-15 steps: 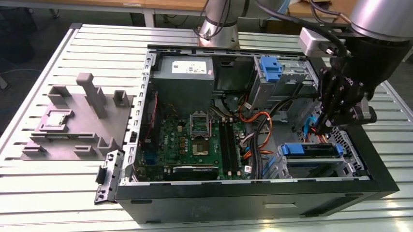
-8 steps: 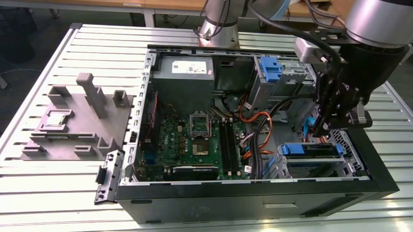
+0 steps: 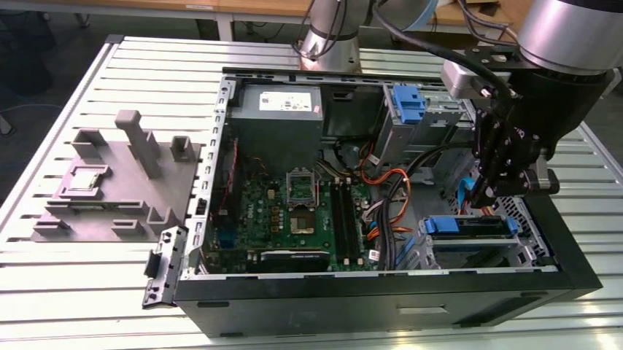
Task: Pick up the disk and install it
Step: 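Insert the second disk wire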
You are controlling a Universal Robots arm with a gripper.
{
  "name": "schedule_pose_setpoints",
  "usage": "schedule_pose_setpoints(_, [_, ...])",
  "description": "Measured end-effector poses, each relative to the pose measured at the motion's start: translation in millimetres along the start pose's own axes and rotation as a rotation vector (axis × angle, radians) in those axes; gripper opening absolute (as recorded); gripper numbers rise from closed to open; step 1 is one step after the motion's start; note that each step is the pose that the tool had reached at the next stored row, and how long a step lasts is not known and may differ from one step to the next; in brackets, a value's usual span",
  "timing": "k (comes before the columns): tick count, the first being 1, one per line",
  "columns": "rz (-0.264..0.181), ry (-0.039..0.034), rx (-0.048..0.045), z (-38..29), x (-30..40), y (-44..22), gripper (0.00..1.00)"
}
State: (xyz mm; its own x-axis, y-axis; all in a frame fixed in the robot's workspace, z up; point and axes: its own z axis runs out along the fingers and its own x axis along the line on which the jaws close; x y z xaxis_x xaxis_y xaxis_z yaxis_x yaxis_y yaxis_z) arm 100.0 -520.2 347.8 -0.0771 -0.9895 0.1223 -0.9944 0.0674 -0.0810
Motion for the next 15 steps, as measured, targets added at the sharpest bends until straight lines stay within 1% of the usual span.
schedule_pose_setpoints(9, [0.0, -0.0007, 0.0004, 0.0, 0.1, 0.1, 0.16])
schedule_pose_setpoints(10, [0.001, -0.0034, 0.001, 0.2, 0.8, 0.3, 0.16])
schedule_pose_setpoints(13, [0.002, -0.0223, 0.0041, 0.9, 3.9, 0.8, 0.16])
schedule_pose_setpoints(15, [0.003, -0.0309, 0.0068, 1.4, 6.4, 1.3, 0.16])
